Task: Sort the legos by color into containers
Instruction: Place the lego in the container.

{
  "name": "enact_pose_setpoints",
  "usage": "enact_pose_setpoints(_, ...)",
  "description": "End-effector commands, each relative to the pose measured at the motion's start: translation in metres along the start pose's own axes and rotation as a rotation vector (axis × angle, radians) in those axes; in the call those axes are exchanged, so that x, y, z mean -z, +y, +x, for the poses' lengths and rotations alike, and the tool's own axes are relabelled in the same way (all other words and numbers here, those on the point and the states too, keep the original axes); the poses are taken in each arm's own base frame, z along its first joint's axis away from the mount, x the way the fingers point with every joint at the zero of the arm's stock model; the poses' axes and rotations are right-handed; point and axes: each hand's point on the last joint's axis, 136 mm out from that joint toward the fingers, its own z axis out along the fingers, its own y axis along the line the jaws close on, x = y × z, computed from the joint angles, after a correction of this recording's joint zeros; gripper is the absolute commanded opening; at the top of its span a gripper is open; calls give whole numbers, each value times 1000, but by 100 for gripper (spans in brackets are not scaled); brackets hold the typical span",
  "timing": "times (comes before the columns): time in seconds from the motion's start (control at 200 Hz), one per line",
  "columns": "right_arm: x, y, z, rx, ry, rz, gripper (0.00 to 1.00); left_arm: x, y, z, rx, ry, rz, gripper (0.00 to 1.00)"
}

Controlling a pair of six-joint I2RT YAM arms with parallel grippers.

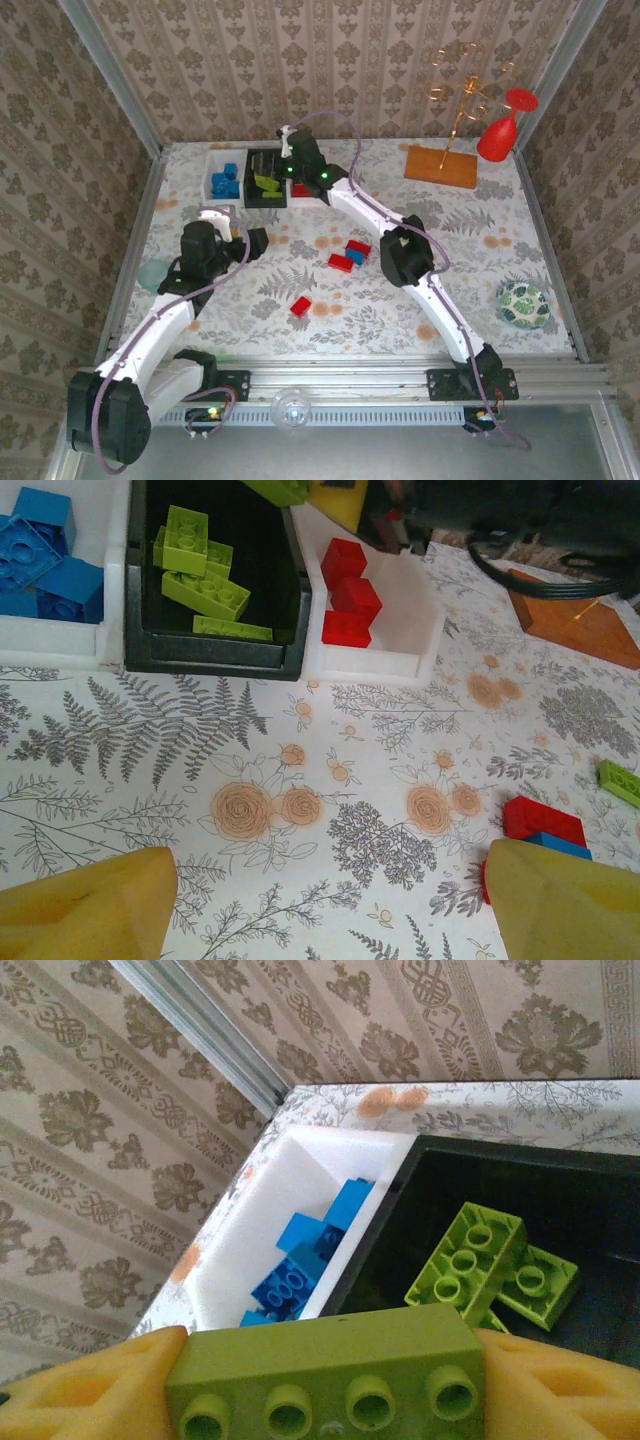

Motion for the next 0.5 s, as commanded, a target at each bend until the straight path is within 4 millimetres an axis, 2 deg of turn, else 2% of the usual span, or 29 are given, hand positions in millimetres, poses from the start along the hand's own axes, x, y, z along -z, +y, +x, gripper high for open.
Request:
enact_pose_setpoints(0.0,-8,-8,2,22,-5,14,73,4,1,0,9,-10,-4,82)
enact_pose_setpoints(0.125,-3,-5,-10,24,-22,-7,82,5,2,0,10,-13,-4,82)
enact_pose_setpoints(0.275,18,14,-30,66,-10,-37,87,5,-1,-1,11,-11,7,82)
enact_pose_setpoints(0.43,58,22,-37,110,28,-4,87,5,-9,-3,7,-12,51,82)
enact_pose_setpoints(0.495,83,9,-30,122,39,52,87,5,-16,-4,3,-9,87,82)
